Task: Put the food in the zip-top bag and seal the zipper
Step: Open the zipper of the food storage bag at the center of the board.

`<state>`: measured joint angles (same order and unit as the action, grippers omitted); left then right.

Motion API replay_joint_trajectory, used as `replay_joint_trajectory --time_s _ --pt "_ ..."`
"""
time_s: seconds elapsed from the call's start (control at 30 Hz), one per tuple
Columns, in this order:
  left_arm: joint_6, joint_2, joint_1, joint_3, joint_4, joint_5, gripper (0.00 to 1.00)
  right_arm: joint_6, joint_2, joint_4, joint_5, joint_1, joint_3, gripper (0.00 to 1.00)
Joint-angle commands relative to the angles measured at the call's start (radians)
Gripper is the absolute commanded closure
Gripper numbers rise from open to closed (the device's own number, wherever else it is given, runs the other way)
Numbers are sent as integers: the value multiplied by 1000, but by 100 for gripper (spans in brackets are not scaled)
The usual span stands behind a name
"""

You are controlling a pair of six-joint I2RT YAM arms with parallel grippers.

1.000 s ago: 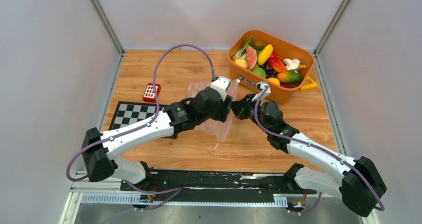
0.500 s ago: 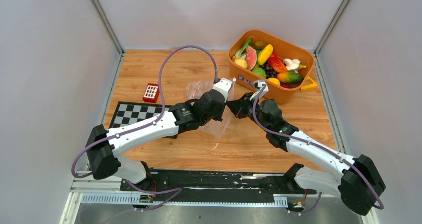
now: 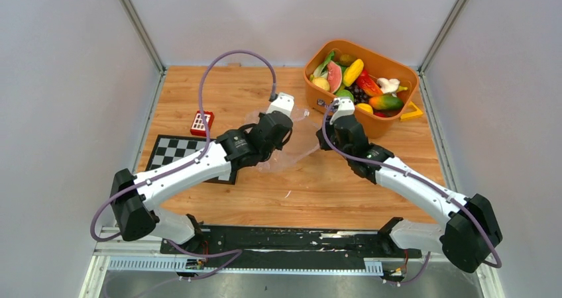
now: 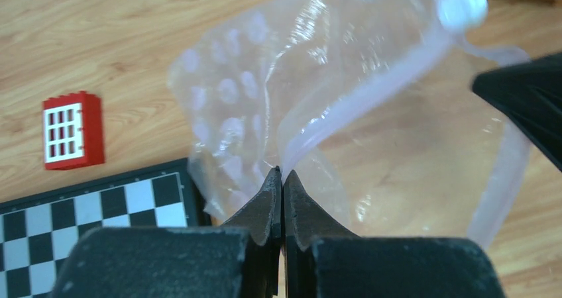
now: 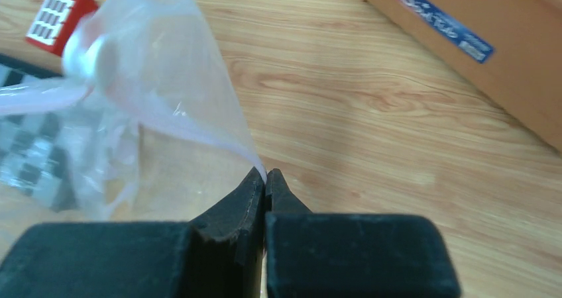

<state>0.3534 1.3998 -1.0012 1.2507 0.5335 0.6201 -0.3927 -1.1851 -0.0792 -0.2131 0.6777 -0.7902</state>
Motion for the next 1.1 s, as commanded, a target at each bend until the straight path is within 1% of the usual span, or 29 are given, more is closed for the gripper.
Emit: replay_joint_trajectory --time_s 0.0,0.07,0.13,0.2,0.23,0.27,0.3,0.33,0.37,0.4,0.43,0.47,0.53,0.6,0.7,0.77,0.83,0.87,0.93,0.97,1.0,1.07 --pt "-19 -41 57 84 41 64 100 54 -23 -170 -105 -28 -107 100" --pt "-28 -18 85 119 49 31 100 56 -43 -148 -83 -44 -133 100" --pt "-38 9 120 158 51 -54 100 74 -77 -142 -9 -60 -169 100" --pt "-33 36 148 191 66 -129 100 78 -108 -146 82 -82 -192 100" --pt "-28 47 157 197 71 -150 100 72 -120 -147 160 -107 -199 100" --pt "-27 54 168 194 67 -173 100 50 -127 -149 210 -133 -202 99" --pt "-26 63 179 189 59 -198 100 31 -131 -149 264 -162 -201 95" --pt "-21 68 192 184 51 -230 100 23 -132 -136 340 -194 -199 89" --pt "-17 74 205 177 40 -261 100 16 -133 -122 415 -228 -196 70" --pt "-13 79 217 166 23 -288 100 1 -133 -113 475 -258 -198 55" --pt "-8 85 229 156 7 -311 100 -15 -132 -105 528 -289 -201 48" --pt "-2 92 240 151 -6 -330 100 -32 -131 -92 577 -315 -204 43" --pt "11 109 261 153 -25 -363 100 -67 -127 -72 659 -363 -225 37" --pt "22 127 283 169 -35 -399 100 -85 -119 -52 698 -384 -259 32" --pt "54 169 299 211 6 -420 100 -130 -121 -86 631 -397 -347 28" --pt "69 188 306 205 25 -441 100 -115 -128 -126 598 -410 -391 28" --pt "60 189 307 156 -15 -470 100 -107 -122 -122 527 -423 -388 27" --pt "56 181 308 126 -48 -490 100 -107 -114 -88 495 -430 -373 27" --pt "53 147 308 58 -136 -516 100 -100 -99 -16 425 -447 -342 24" --pt "60 131 308 45 -150 -518 100 -96 -100 -19 381 -455 -352 20" --pt "60 121 308 49 -139 -527 100 -85 -110 -49 317 -466 -382 16" --pt "42 118 308 55 -124 -556 100 -18 -174 -131 296 -489 -471 14"
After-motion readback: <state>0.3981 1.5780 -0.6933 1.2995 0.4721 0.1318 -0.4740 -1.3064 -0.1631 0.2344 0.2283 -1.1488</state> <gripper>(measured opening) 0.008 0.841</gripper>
